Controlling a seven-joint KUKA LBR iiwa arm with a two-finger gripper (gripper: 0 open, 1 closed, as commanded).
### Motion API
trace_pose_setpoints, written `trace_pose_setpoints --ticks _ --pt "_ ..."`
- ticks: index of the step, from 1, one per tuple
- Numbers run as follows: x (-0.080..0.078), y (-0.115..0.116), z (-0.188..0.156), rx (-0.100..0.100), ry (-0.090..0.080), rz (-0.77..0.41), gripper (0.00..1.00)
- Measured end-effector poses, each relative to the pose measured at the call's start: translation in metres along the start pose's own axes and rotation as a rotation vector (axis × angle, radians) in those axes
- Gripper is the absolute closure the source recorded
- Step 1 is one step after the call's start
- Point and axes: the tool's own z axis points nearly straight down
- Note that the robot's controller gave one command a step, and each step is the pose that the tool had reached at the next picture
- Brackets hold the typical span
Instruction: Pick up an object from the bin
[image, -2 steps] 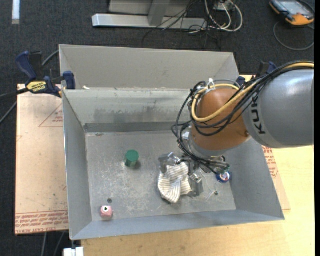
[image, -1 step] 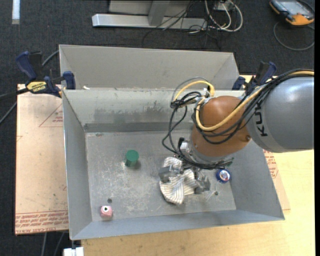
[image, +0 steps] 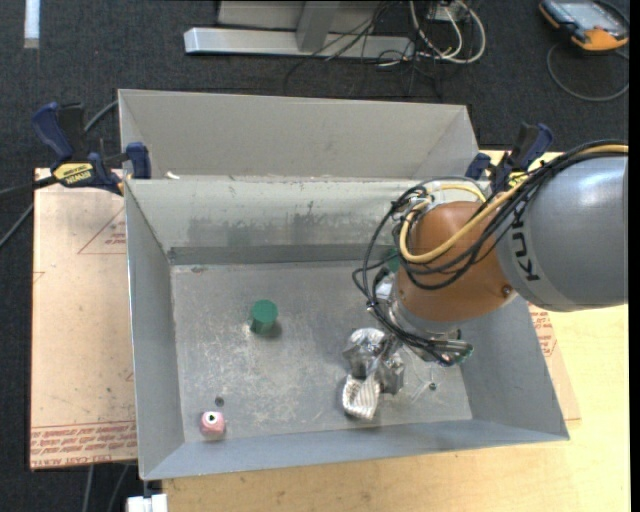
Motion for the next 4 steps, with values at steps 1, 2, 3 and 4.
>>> trace_pose_setpoints --ticks 1,2,3,4 --pt "0.000 0.000 0.000 0.000 0.000 -0.001 1.00" --pt "0.000 0.000 -0.001 0.000 0.000 -0.001 1.00" --pt "0.001 0.001 -0.006 -0.004 0.004 -0.001 1.00" --pt "0.002 0.003 -0.027 -0.009 0.008 0.000 1.00"
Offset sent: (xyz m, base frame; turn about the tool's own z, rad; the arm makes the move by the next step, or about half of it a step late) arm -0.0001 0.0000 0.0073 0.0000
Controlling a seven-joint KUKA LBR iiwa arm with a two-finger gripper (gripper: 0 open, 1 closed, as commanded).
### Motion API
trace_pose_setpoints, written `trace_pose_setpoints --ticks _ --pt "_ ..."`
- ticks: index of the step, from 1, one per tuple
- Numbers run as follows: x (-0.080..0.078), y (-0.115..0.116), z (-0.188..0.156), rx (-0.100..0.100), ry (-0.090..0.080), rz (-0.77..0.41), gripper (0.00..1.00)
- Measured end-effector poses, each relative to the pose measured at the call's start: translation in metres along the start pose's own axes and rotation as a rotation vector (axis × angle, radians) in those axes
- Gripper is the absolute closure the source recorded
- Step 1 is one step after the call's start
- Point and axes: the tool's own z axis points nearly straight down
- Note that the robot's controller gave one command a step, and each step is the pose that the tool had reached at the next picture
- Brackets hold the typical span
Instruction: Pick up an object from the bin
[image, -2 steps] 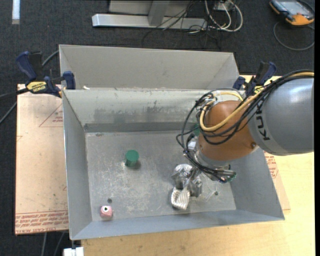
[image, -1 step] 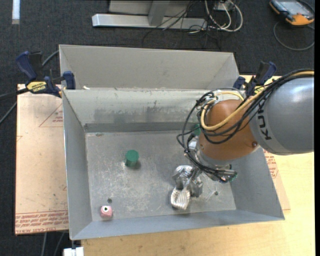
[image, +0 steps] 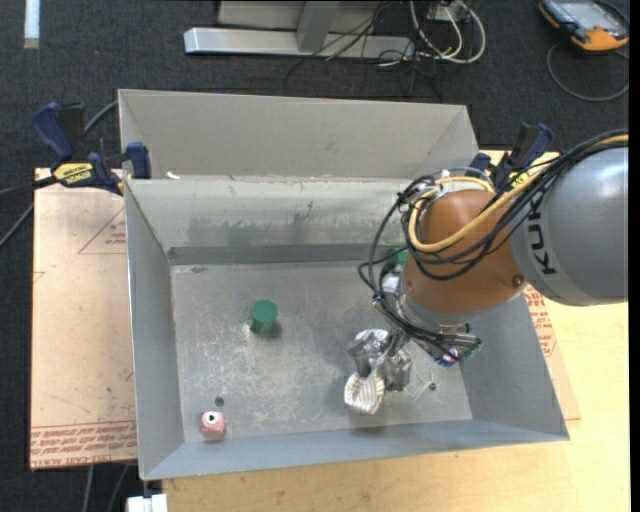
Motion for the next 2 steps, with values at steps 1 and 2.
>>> trace_pose_setpoints --ticks 1,2 --pt "-0.001 -0.001 -0.021 0.005 -0.005 0.000 1.00" --pt "-0.002 -0.002 -0.037 0.008 -0.008 0.001 1.00"
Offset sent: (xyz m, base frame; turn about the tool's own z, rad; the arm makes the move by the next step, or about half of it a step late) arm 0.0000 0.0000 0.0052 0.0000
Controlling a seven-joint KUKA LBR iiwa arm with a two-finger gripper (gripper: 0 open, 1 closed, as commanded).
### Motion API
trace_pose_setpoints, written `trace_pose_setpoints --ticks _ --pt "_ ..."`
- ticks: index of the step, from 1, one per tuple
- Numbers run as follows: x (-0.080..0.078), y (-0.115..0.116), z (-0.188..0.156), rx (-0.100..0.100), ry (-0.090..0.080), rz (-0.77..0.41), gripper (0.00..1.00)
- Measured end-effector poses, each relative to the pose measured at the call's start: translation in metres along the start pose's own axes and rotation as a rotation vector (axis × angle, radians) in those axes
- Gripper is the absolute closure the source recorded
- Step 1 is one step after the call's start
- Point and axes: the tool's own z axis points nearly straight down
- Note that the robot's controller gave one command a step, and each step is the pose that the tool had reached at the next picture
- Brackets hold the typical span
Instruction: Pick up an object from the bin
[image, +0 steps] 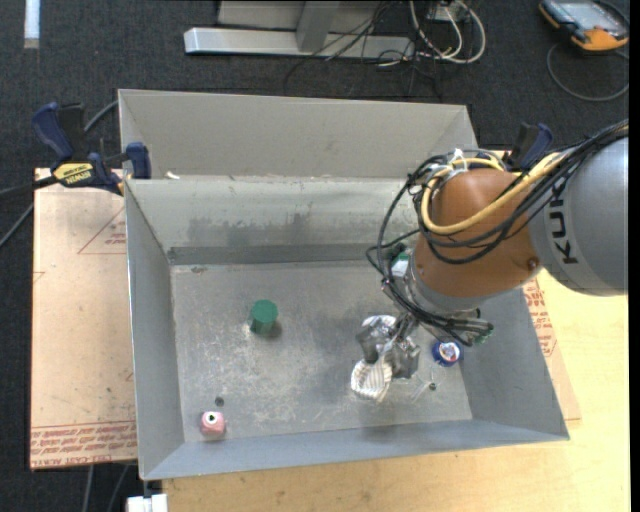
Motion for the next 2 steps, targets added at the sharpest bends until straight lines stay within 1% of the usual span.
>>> trace_pose_setpoints --ticks 2 --pt "0.000 0.001 -0.020 -0.001 0.000 0.001 1.00"
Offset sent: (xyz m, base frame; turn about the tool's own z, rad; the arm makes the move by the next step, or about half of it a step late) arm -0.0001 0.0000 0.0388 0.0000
